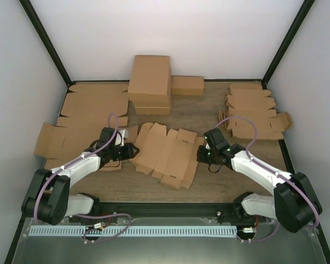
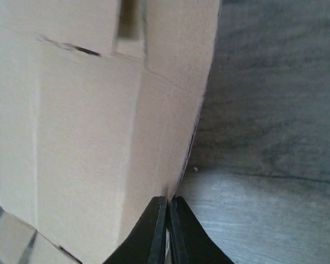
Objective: Fold the paper box
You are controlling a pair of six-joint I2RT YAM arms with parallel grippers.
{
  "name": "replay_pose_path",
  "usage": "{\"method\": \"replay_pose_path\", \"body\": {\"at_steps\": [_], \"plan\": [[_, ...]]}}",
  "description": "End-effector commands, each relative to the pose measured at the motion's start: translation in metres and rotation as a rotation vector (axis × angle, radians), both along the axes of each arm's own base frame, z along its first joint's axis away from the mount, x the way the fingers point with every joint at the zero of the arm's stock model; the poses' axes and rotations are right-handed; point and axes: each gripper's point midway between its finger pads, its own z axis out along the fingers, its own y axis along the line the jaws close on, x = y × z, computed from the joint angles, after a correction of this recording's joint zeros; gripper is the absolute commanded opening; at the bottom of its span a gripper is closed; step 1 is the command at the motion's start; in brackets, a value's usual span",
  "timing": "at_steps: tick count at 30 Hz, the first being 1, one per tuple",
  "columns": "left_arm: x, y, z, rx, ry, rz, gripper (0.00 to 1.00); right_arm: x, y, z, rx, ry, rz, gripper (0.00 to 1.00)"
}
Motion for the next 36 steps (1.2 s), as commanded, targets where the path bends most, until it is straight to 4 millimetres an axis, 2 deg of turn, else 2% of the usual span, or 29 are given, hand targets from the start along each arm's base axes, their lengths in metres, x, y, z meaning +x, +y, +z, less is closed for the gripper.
{"method": "replay_pose_path", "body": {"at_steps": [1, 5, 7, 10, 13, 15, 18, 21, 22, 29, 36], "plan": [[-0.019, -0.016, 0.023, -0.127, -0.011, -0.064, 0.34, 0.021, -0.001, 0.023, -0.052, -0.078, 0.014, 0.07], [-0.028, -0.019, 0.042, -0.167, -0.046, -0.082, 0.26, 0.023, 0.005, 0.026, -0.032, -0.093, 0.045, 0.11], [-0.031, -0.017, 0.045, -0.162, -0.050, -0.083, 0.22, 0.022, 0.008, 0.026, -0.020, -0.095, 0.057, 0.14], [-0.034, -0.014, 0.039, -0.147, -0.032, -0.074, 0.19, 0.018, 0.010, 0.022, -0.003, -0.079, 0.063, 0.17], [-0.040, -0.016, 0.032, -0.158, 0.002, -0.069, 0.07, 0.010, 0.013, 0.016, 0.032, -0.054, 0.071, 0.26], [-0.043, -0.016, 0.029, -0.153, 0.012, -0.060, 0.06, 0.005, 0.012, 0.009, 0.044, -0.025, 0.056, 0.28], [-0.048, -0.014, 0.029, -0.134, 0.010, -0.040, 0.04, -0.002, 0.004, -0.001, 0.026, 0.012, 0.006, 0.40], [-0.052, -0.009, 0.032, -0.141, 0.014, 0.019, 0.04, -0.007, -0.006, -0.008, 0.016, 0.026, -0.054, 0.64], [-0.055, -0.008, 0.031, -0.153, 0.025, 0.044, 0.04, -0.009, -0.007, -0.009, 0.025, 0.025, -0.066, 0.70], [-0.076, -0.010, 0.029, -0.238, 0.068, 0.177, 0.04, -0.019, -0.017, -0.011, 0.044, 0.033, -0.138, 0.72], [-0.092, -0.020, 0.037, -0.315, 0.086, 0.234, 0.04, -0.020, -0.010, -0.013, 0.065, 0.038, -0.101, 0.69]]}}
